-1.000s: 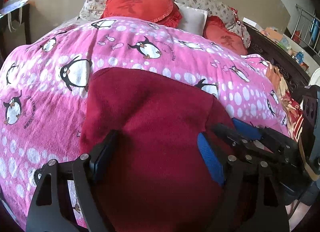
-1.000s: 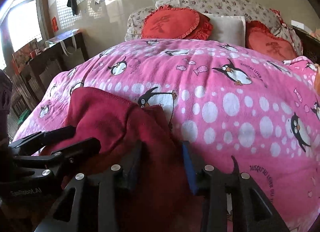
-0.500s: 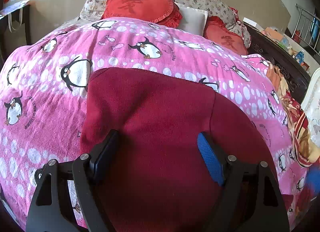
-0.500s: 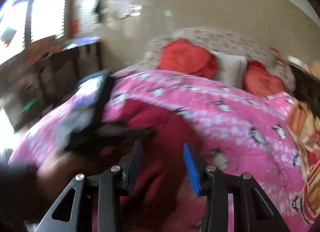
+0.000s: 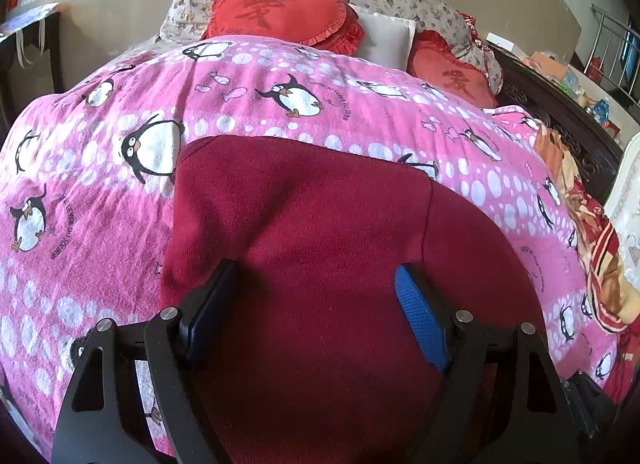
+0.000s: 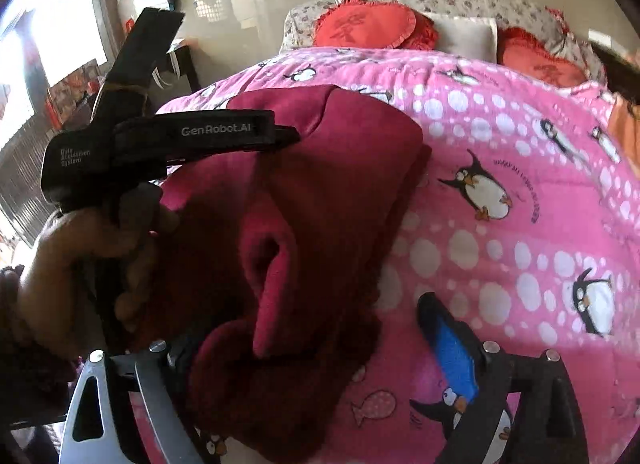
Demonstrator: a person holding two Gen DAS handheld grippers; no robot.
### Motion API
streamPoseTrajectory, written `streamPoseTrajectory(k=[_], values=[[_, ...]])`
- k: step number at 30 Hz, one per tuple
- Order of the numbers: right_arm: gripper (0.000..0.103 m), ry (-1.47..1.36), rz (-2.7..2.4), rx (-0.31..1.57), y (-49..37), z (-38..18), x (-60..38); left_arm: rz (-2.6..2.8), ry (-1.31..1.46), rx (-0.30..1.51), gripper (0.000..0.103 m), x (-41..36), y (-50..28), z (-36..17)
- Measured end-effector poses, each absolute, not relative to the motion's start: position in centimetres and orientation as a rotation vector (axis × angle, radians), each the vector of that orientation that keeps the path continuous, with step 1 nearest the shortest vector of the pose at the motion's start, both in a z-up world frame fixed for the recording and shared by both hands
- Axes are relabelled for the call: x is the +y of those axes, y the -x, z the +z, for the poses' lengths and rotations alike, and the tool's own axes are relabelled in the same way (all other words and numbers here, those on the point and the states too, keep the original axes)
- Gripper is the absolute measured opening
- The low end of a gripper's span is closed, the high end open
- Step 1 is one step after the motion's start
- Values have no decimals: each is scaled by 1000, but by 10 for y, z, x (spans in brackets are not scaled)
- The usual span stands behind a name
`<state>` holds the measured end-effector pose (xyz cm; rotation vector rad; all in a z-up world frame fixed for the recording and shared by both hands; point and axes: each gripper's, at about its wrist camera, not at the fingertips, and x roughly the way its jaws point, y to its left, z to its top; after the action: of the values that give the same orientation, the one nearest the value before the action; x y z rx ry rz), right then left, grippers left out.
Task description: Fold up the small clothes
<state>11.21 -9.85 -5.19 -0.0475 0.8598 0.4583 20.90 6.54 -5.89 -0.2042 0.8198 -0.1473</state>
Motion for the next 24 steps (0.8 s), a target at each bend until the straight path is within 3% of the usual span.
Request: streamPoseTrajectory(k=[6, 11, 16, 24], values=[[92, 43, 434, 839, -108, -51, -97, -155, 165, 887, 81, 64, -201, -40], [93, 31, 335, 831, -86, -40, -107, -61, -16, 693, 83, 71, -99, 11], [93, -23, 205, 833, -28, 2, -123, -5, -111, 531, 103, 62, 3, 22], [93, 9, 228, 811, 37, 32, -132, -16, 88, 806, 103, 65, 18, 3]])
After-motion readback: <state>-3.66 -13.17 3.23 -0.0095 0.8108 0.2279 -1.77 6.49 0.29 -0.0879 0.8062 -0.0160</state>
